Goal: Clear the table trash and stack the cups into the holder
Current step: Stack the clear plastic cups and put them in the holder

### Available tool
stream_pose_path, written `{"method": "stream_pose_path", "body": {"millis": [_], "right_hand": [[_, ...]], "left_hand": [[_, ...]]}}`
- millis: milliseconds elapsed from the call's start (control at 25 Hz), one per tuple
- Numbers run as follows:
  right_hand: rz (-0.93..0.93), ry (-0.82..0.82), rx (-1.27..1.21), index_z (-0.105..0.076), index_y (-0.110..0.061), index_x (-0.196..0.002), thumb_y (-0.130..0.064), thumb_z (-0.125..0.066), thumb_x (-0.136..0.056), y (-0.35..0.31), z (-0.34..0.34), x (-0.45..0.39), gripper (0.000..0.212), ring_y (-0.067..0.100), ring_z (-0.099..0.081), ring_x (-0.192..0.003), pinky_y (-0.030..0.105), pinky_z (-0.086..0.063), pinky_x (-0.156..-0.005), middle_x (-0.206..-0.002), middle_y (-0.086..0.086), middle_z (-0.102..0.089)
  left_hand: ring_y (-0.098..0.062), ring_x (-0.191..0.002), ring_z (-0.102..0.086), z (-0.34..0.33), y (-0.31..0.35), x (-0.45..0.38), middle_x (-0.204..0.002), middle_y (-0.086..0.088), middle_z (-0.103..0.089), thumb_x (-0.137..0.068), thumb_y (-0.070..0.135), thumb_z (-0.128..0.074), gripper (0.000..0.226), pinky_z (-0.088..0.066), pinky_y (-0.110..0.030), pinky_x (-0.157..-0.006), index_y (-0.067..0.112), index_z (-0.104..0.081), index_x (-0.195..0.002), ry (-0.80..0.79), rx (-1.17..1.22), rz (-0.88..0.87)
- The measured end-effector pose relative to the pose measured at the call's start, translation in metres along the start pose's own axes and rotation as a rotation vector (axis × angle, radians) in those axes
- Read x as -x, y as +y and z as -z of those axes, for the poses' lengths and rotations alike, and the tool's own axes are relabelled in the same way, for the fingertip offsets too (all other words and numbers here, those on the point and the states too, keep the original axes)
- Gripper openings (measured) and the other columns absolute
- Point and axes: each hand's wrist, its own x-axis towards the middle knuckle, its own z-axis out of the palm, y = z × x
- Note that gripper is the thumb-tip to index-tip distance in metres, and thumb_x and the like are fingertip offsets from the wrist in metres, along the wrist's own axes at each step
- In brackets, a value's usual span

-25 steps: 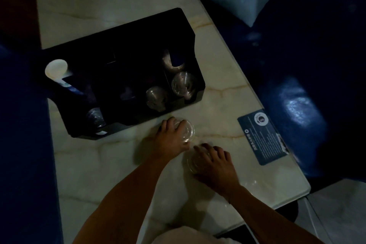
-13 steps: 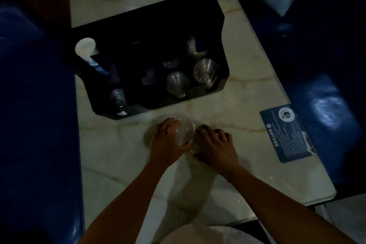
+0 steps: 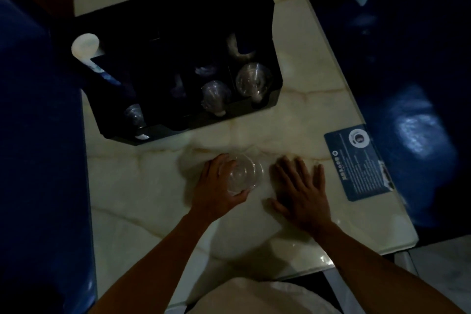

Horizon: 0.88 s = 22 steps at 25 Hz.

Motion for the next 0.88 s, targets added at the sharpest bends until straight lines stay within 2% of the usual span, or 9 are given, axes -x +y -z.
{"method": "stream_pose_path", "body": {"millis": [200, 400, 560, 760, 880], "right_hand": [[-0.001, -0.009, -0.011, -0.007, -0.032, -0.154, -0.076, -0.027, -0.087, 0.002, -0.002, -0.004, 0.083, 0.024, 0.005, -0.151, 0.061, 0.002, -0.118, -0.164, -0.003, -0.003], [-0.011, -0.002, -0.012, -0.006, -0.033, -0.154, -0.076, -0.026, -0.087, 0.002, -0.004, -0.004, 0.082, 0.024, 0.004, -0.151, 0.062, 0.0, -0.117, -0.163, -0.002, -0.006], [-0.012, 0.016, -0.025, -0.007, -0.032, -0.154, -0.075, -0.025, -0.088, 0.002, -0.002, -0.004, 0.081, 0.025, 0.002, -0.151, 0.06, 0.0, -0.118, -0.163, -0.001, -0.009], [0.003, 0.037, -0.022, -0.008, -0.031, -0.154, -0.074, -0.024, -0.089, 0.003, -0.001, -0.001, 0.08, 0.026, -0.001, -0.151, 0.059, 0.001, -0.118, -0.163, 0.0, -0.012], [0.002, 0.03, -0.019, -0.008, -0.032, -0.154, -0.074, -0.024, -0.088, 0.003, -0.002, -0.002, 0.08, 0.026, -0.002, -0.151, 0.06, -0.001, -0.118, -0.163, -0.001, -0.011]], "left_hand": [[-0.033, -0.119, -0.054, -0.012, 0.01, 0.0, -0.135, -0.01, -0.055, -0.064, 0.058, -0.069, 0.079, -0.047, -0.048, -0.096, 0.023, -0.041, -0.129, -0.005, -0.08, -0.06], [-0.031, -0.116, -0.054, -0.018, 0.017, -0.002, -0.136, -0.01, -0.055, -0.065, 0.059, -0.071, 0.077, -0.044, -0.041, -0.096, 0.022, -0.043, -0.127, 0.017, -0.149, -0.038], [-0.029, -0.123, -0.05, -0.023, 0.017, -0.003, -0.141, -0.008, -0.05, -0.07, 0.064, -0.06, 0.073, -0.041, -0.039, -0.099, 0.022, -0.048, -0.129, -0.019, -0.182, -0.015], [-0.027, -0.13, -0.044, -0.03, 0.015, 0.001, -0.149, -0.006, -0.041, -0.07, 0.063, -0.067, 0.074, -0.039, -0.038, -0.102, 0.022, -0.048, -0.127, -0.026, -0.095, 0.052], [-0.025, -0.134, -0.038, -0.03, 0.012, 0.005, -0.153, -0.007, -0.033, -0.069, 0.068, -0.063, 0.075, -0.036, -0.037, -0.102, 0.023, -0.046, -0.126, -0.053, -0.092, 0.041]]}}
